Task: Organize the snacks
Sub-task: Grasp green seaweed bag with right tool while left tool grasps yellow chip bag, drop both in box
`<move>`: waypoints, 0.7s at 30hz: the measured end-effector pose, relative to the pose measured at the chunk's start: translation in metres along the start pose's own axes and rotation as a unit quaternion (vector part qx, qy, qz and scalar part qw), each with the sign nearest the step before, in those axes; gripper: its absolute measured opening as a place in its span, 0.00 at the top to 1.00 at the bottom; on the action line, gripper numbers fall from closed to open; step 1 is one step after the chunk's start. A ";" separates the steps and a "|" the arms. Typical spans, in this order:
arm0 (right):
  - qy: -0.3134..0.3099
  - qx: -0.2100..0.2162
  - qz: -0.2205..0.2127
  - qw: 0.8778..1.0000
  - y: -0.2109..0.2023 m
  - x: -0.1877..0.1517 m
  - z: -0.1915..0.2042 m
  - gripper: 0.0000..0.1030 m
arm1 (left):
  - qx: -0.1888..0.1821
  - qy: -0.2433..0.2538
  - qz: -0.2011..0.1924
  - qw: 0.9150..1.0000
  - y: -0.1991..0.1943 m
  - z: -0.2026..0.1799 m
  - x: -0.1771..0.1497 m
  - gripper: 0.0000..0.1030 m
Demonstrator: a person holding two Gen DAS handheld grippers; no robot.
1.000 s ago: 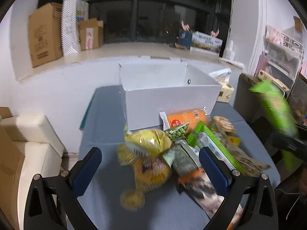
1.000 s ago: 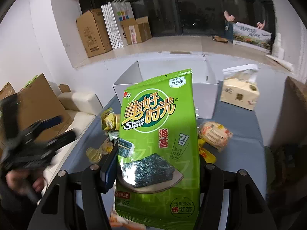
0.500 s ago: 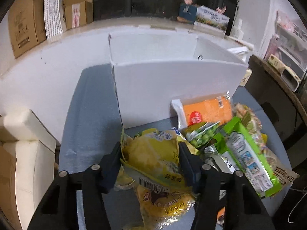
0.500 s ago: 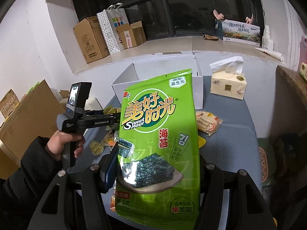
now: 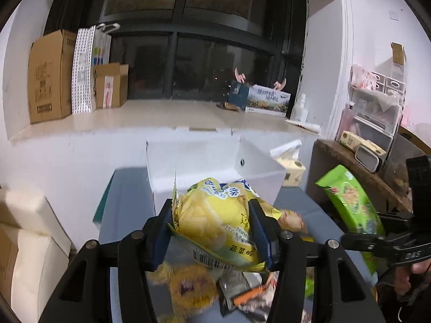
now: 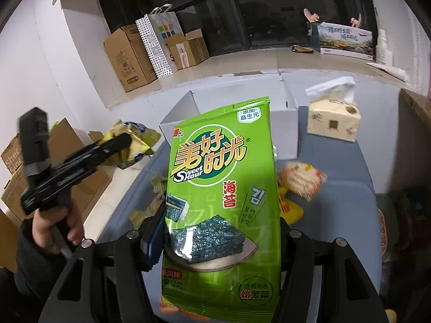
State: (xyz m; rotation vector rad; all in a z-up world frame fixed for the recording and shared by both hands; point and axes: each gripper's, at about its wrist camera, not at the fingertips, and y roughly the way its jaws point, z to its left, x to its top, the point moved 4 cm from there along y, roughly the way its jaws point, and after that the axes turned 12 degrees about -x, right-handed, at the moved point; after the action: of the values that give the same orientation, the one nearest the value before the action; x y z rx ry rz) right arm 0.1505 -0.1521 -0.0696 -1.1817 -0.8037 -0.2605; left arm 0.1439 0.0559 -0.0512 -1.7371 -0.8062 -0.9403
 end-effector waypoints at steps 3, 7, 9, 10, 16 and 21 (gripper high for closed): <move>0.000 -0.003 -0.003 1.000 0.018 0.028 -0.004 0.36 | -0.004 -0.008 -0.005 1.000 0.013 0.009 0.020 0.43; -0.001 -0.012 -0.003 1.000 0.052 0.077 -0.011 0.36 | 0.009 -0.008 0.002 1.000 0.044 0.024 0.048 0.43; 0.003 -0.021 0.001 1.000 0.073 0.103 -0.017 0.36 | 0.013 -0.011 0.012 1.000 0.066 0.036 0.060 0.43; 0.007 -0.022 0.008 1.000 0.085 0.116 -0.019 0.36 | 0.018 -0.012 0.016 1.000 0.076 0.041 0.065 0.43; 0.006 -0.039 0.048 0.998 0.155 0.181 -0.033 0.36 | 0.024 -0.044 0.046 0.998 0.133 0.079 0.083 0.43; 0.018 -0.039 0.064 0.997 0.192 0.202 -0.040 0.10 | 0.040 -0.054 0.065 0.996 0.162 0.094 0.083 0.15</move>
State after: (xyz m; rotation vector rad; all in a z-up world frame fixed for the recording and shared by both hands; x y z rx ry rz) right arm 0.4192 -0.0689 -0.0764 -1.2931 -0.6878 -0.2078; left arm 0.3423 0.1022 -0.0713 -1.7594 -0.7808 -0.7229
